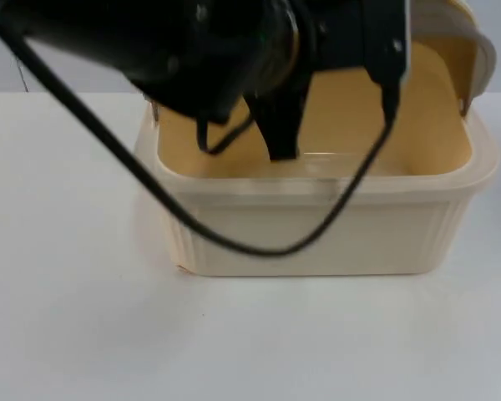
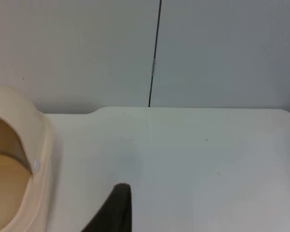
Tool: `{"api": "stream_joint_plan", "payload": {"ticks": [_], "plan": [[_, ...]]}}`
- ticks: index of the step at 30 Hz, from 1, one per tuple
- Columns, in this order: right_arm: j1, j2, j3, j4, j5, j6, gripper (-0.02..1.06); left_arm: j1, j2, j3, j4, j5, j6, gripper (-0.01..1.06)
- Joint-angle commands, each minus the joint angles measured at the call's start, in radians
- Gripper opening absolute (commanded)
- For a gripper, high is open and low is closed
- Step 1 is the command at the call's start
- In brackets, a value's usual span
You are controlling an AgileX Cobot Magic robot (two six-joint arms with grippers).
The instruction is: Open the box lid with the left hand, place the block into the box with the right hand, then close the box lid with the left hand.
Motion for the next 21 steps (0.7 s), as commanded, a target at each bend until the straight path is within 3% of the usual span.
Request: {"api": "stream_joint_plan", "payload": {"ticks": [1,7,16,18,20,21], "plan": [[0.004,-0.001,-0.005,-0.003,-0.016,0.006,1.05,0.026,-0.003,-0.025,0.000,-0.013,-0.001,0.00],[0.004,-0.001,-0.005,-0.003,-0.016,0.006,1.05,0.085,-0.003,-0.053,0.000,-0.058,-0.001,0.00],[0.004,-0.001,-0.005,-0.003,-0.016,0.006,1.05,0.043,-0.007,-0.053,-0.048,-0.062,-0.001,0.00],[0.004,-0.001,-0.005,-0.003,-0.016,0.006,1.05,0.010,-0.013,-0.053,-0.166,-0.076,0.024,0.00],[0.004,-0.001,-0.005,-0.003,-0.016,0.006,1.05,-0.015,-0.019,-0.053,-0.379,-0.088,0.192,0.00],[0.004,-0.001,-0.005,-0.003,-0.016,0.006,1.05,-0.015,-0.019,-0.053,-0.379,-0.088,0.192,0.00]]}}
